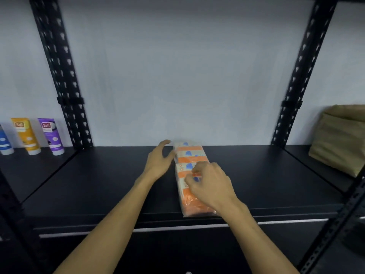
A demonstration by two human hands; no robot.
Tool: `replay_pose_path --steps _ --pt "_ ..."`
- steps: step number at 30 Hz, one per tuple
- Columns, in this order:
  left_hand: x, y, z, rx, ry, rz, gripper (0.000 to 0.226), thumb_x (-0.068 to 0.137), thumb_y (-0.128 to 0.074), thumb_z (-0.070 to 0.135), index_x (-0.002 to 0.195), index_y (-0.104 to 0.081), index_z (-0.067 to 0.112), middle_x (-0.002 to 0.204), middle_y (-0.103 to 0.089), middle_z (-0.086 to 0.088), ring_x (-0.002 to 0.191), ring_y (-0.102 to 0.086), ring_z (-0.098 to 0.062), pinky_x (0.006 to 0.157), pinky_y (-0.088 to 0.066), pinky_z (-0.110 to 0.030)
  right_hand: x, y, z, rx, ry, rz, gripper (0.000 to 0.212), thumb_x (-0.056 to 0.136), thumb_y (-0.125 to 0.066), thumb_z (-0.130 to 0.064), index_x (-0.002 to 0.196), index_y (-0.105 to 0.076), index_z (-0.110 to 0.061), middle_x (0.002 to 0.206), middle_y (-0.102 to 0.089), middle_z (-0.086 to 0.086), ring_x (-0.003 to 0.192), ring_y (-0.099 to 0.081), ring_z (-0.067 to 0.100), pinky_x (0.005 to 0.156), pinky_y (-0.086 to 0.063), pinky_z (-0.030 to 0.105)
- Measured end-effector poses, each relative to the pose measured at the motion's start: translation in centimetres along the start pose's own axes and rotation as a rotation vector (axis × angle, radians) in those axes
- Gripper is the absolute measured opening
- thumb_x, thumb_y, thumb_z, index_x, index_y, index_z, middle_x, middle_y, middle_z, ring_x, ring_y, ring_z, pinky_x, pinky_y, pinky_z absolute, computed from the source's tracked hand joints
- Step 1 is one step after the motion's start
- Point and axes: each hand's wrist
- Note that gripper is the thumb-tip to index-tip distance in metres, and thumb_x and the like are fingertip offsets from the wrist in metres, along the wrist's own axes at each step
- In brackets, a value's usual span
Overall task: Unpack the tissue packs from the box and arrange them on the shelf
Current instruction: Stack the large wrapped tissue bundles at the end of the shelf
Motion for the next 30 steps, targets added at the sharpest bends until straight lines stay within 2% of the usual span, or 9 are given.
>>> replay_pose_path --steps 2,3,5,7,9,12,17,20,30 --pt "-0.8 1.2 -2.2 0.250 0.030 -0.063 0.057 0.101 -0.058 0.040 0.152 -0.041 0.022 0.154 -0.048 -0.002 0.140 -0.046 -0.024 0.110 -0.041 -0.035 1.5 0.1 -1.2 -0.048 -0.001 0.002 0.047 0.094 -0.050 -0.048 0.131 -0.059 -0.019 0.136 -0.056 0.002 0.125 -0.047 0.025 0.099 -0.046 0.048" --pt "-1.1 1.6 -2.9 0.346 0.053 -0.108 0.059 0.101 -0.056 0.043 0.153 -0.040 0.018 0.155 -0.047 -0.005 0.141 -0.045 -0.026 0.113 -0.039 -0.040 2.5 -0.3 -1.7 -0.097 -0.012 -0.025 0.056 0.094 -0.048 -0.053 0.141 -0.050 -0.021 0.146 -0.046 0.004 0.133 -0.039 0.028 0.104 -0.040 0.055" --pt "-1.6 1.8 -3.7 0.510 0.068 -0.197 0.062 0.104 -0.047 0.048 0.153 -0.040 0.011 0.158 -0.041 -0.010 0.146 -0.039 -0.028 0.117 -0.034 -0.042 4.7 -2.0 -2.4 -0.234 -0.041 -0.104 0.070 0.093 -0.044 -0.062 0.152 -0.032 -0.027 0.160 -0.024 0.008 0.146 -0.020 0.037 0.108 -0.030 0.066" --pt "-1.7 1.5 -3.8 0.653 0.030 -0.243 0.063 0.106 -0.039 0.051 0.152 -0.040 0.008 0.160 -0.036 -0.014 0.149 -0.033 -0.029 0.120 -0.030 -0.043 6.3 -3.7 -2.3 -0.339 -0.074 -0.192 0.075 0.093 -0.043 -0.066 0.156 -0.023 -0.030 0.166 -0.010 0.008 0.150 -0.008 0.043 0.110 -0.024 0.071" --pt "-1.7 1.4 -3.7 0.701 0.015 -0.248 0.064 0.106 -0.035 0.052 0.154 -0.037 0.008 0.162 -0.032 -0.015 0.151 -0.028 -0.029 0.122 -0.027 -0.042 7.0 -4.2 -1.6 -0.334 -0.103 -0.254 0.070 0.095 -0.043 -0.061 0.156 -0.026 -0.031 0.166 -0.013 0.005 0.151 -0.009 0.041 0.111 -0.023 0.070" --pt "-1.6 1.4 -3.6 0.699 0.019 -0.255 0.065 0.106 -0.034 0.052 0.156 -0.034 0.010 0.165 -0.028 -0.013 0.153 -0.023 -0.027 0.124 -0.022 -0.042 6.9 -3.2 0.2 -0.279 -0.085 -0.238 0.059 0.097 -0.043 -0.050 0.152 -0.034 -0.031 0.164 -0.023 0.001 0.150 -0.017 0.036 0.112 -0.023 0.068" --pt "-1.5 0.9 -3.1 0.740 0.011 -0.248 0.060 0.107 -0.035 0.048 0.153 -0.039 0.009 0.162 -0.032 -0.014 0.151 -0.027 -0.028 0.123 -0.024 -0.043 6.8 0.0 5.9 -0.227 -0.095 -0.214 0.059 0.097 -0.042 -0.055 0.152 -0.034 -0.037 0.165 -0.024 -0.003 0.152 -0.017 0.029 0.115 -0.018 0.065" --pt "-1.8 -0.3 -2.1 0.677 0.003 -0.281 0.061 0.107 -0.036 0.049 0.154 -0.038 0.011 0.165 -0.028 -0.012 0.154 -0.021 -0.028 0.125 -0.021 -0.045 6.7 2.4 10.5 -0.230 -0.136 -0.197 0.061 0.095 -0.041 -0.059 0.152 -0.032 -0.041 0.164 -0.025 -0.007 0.152 -0.016 0.026 0.114 -0.019 0.063" --pt "-0.3 -15.9 8.0 0.581 -0.087 -0.548 0.072 0.105 -0.031 0.058 0.161 -0.022 0.014 0.171 -0.008 -0.005 0.156 0.003 -0.036 0.126 -0.004 -0.048 8.5 10.2 24.9 -0.247 -0.344 -0.125 0.071 0.085 -0.044 -0.069 0.151 -0.037 -0.044 0.161 -0.032 -0.008 0.147 -0.030 0.023 0.115 -0.025 0.062"
Point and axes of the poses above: each hand's wrist, its own x-axis towards the middle knuckle, its own y-axis out of the back of the hand, z = x × y
